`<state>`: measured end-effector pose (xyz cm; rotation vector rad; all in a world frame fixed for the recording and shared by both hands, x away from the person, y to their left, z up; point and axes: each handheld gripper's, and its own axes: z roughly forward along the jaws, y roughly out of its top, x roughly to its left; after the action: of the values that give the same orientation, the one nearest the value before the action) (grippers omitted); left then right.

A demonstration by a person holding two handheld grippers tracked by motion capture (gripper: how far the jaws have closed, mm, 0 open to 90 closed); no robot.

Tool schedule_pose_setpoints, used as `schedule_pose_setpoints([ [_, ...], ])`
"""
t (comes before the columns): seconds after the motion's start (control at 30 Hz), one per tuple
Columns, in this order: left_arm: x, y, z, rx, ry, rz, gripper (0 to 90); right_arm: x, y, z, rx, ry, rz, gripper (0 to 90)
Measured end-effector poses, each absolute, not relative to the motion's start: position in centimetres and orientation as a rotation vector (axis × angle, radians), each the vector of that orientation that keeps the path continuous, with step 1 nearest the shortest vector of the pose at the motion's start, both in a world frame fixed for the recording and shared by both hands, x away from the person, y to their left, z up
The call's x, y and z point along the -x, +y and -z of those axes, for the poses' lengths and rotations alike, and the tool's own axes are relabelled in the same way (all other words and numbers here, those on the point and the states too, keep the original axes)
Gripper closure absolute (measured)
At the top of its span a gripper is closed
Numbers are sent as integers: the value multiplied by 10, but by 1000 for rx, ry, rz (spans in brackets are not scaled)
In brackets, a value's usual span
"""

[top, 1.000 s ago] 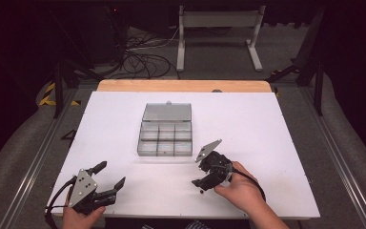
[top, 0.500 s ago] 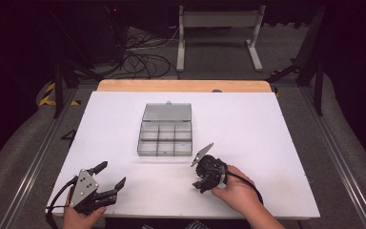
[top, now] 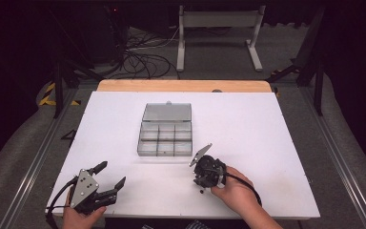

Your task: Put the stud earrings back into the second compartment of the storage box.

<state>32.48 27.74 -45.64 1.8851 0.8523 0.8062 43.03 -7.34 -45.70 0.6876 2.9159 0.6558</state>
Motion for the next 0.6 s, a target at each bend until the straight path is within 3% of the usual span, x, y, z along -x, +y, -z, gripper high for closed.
schedule_pose_setpoints([
  [0.6,-325,278,456,-1883,858,-808,232,-445,-67,406,-623,2795,-871,810],
])
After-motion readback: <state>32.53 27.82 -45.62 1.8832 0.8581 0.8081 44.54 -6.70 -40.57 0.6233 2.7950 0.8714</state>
